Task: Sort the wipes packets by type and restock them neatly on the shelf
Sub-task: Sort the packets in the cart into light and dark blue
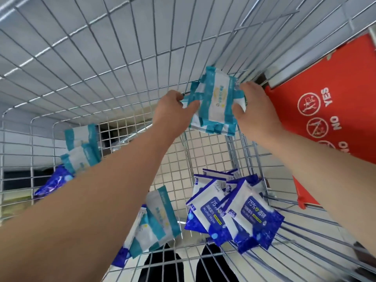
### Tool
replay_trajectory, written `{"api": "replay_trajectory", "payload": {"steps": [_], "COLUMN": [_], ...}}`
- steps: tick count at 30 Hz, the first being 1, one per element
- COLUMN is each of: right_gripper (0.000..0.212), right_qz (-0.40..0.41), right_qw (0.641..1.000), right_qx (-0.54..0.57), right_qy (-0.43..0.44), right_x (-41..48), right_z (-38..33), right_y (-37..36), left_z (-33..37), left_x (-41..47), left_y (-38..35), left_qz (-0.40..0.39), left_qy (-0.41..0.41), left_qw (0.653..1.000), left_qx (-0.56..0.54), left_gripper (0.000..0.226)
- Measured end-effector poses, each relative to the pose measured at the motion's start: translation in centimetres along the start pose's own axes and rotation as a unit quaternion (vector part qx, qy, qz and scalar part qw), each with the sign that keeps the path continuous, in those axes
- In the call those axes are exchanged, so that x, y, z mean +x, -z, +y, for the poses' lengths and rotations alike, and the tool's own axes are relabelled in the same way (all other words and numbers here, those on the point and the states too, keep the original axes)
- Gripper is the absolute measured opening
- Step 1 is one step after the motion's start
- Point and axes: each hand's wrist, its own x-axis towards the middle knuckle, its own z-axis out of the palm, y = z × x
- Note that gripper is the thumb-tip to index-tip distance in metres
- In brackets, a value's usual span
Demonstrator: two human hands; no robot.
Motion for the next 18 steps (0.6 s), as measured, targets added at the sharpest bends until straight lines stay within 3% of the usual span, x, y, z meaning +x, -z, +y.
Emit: {"api": "replay_trajectory", "payload": {"steps": [9, 13, 18], "right_gripper": [0.043, 0.038, 0.043], "right_qz": [-0.072, -0.134, -0.226], "right_qw": [0.994, 0.986, 0.966], "right_qx": [-0.043, -0.029, -0.059], "right_qy": [0.069, 0.097, 0.107], "right_x": [-2.6, -4.2, -5.0], "right_z": [-8.0, -12.9, -17.1], "right_y": [-1.4, -5.4, -10.8], "left_z": [-5.6, -9.5, -16.3], "left_x": [-4.9, -5.4, -3.8], "left_y": [9.5, 14.5, 18.5], "left_qz": [-0.011, -0.010, -0.052], "left_qy": [-0.067, -0.014, 0.036], "left_qw": [0.976, 0.957, 0.951], "left_qx": [0.208, 0.291, 0.302], "left_gripper": [0.031, 0.032, 0.046]}}
